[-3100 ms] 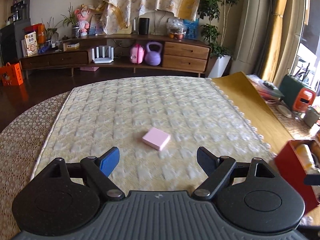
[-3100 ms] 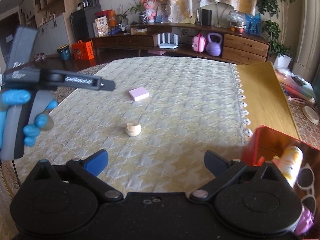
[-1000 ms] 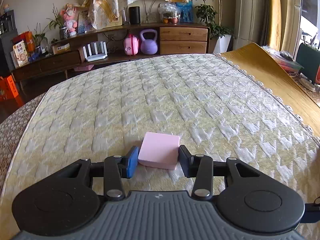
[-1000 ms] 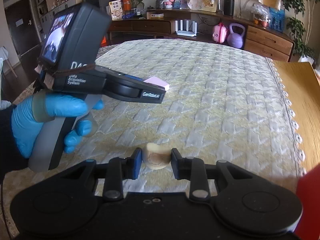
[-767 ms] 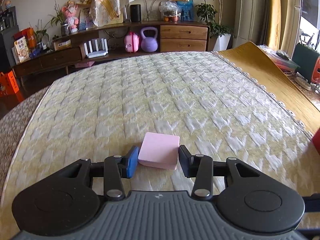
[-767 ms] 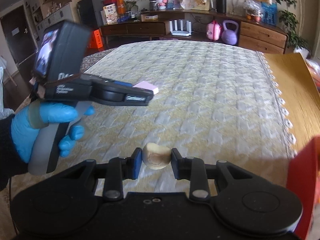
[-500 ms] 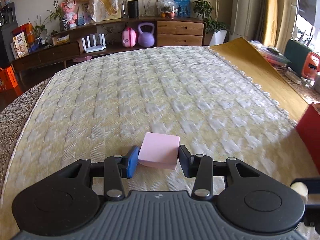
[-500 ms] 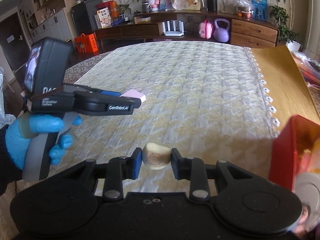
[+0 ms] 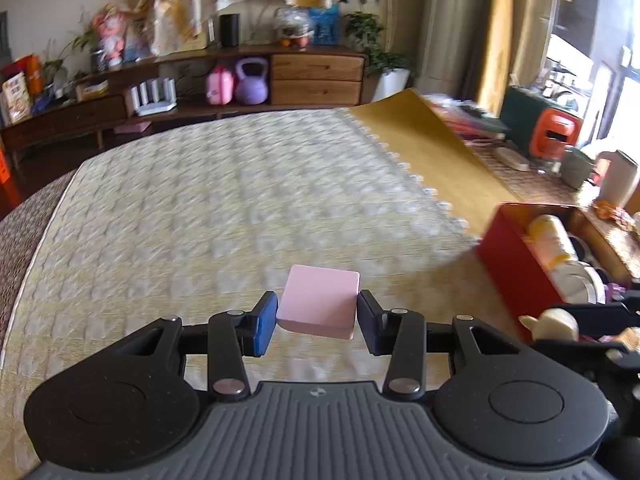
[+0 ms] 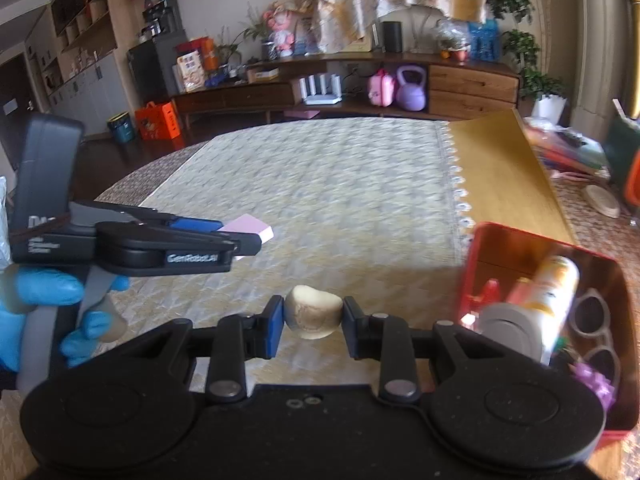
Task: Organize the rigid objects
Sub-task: 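Carry the pink block with the left tool while the right tool carries the ball to the red tin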
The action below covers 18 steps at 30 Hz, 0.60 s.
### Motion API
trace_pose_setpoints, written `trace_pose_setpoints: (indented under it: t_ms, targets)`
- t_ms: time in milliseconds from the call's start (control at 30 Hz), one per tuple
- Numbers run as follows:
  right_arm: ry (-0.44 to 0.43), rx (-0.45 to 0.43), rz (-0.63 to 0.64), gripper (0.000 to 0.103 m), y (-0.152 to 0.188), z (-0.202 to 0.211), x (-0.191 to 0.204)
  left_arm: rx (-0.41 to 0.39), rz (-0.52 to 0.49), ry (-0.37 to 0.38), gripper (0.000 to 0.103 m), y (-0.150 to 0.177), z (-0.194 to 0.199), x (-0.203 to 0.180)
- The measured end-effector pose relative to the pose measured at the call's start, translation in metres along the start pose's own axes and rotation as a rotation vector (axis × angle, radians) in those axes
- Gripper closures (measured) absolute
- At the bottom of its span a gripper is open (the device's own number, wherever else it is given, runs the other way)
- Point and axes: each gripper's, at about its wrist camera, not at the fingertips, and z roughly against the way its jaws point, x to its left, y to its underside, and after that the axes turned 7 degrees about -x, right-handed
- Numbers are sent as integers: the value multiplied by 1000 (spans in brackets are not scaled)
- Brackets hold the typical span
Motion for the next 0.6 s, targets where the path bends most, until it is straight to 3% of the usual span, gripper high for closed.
trace_pose_setpoints:
  t_ms: [600]
  targets:
    - [122,-71,-67,74,22,75,-80,-34,-86,140,61,-21,21,-107]
